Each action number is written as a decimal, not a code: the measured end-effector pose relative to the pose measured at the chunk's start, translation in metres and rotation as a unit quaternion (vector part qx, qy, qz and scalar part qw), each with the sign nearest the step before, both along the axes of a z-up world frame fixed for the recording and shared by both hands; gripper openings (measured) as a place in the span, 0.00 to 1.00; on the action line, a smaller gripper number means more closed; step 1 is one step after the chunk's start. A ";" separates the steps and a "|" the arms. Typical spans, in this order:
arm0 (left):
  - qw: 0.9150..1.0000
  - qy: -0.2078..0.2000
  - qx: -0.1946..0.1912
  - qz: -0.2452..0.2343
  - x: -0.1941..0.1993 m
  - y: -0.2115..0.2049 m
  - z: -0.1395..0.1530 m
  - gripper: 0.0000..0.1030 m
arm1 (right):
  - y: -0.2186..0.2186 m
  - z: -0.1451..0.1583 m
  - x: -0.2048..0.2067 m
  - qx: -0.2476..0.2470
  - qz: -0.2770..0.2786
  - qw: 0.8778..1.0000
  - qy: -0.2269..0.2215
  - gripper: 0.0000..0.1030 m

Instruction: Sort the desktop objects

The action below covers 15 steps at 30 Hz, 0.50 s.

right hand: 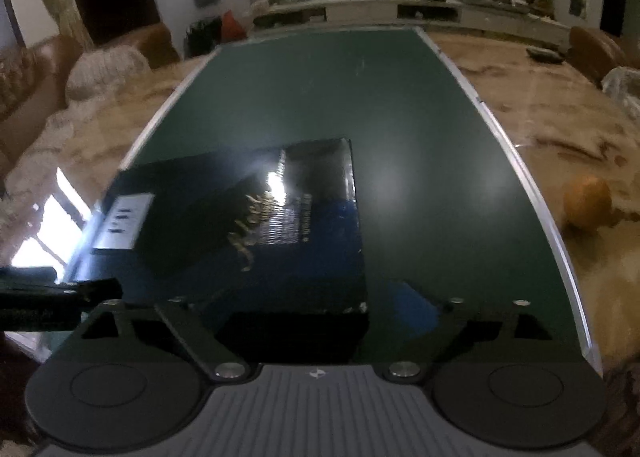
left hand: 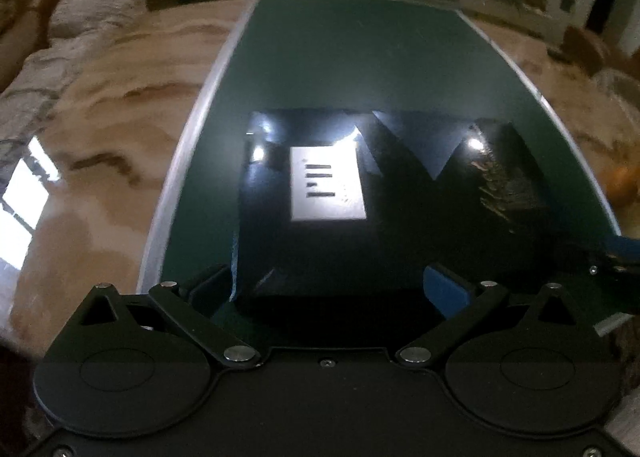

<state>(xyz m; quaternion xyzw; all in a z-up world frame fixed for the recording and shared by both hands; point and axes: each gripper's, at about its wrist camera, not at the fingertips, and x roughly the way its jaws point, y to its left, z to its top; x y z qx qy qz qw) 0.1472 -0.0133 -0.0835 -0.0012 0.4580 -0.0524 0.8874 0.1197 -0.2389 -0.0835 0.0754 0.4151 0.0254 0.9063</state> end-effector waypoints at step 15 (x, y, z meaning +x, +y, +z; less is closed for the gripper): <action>0.998 -0.008 0.001 0.058 -0.136 0.029 0.044 1.00 | 0.052 0.052 -0.135 -0.036 -0.019 0.999 -0.016 1.00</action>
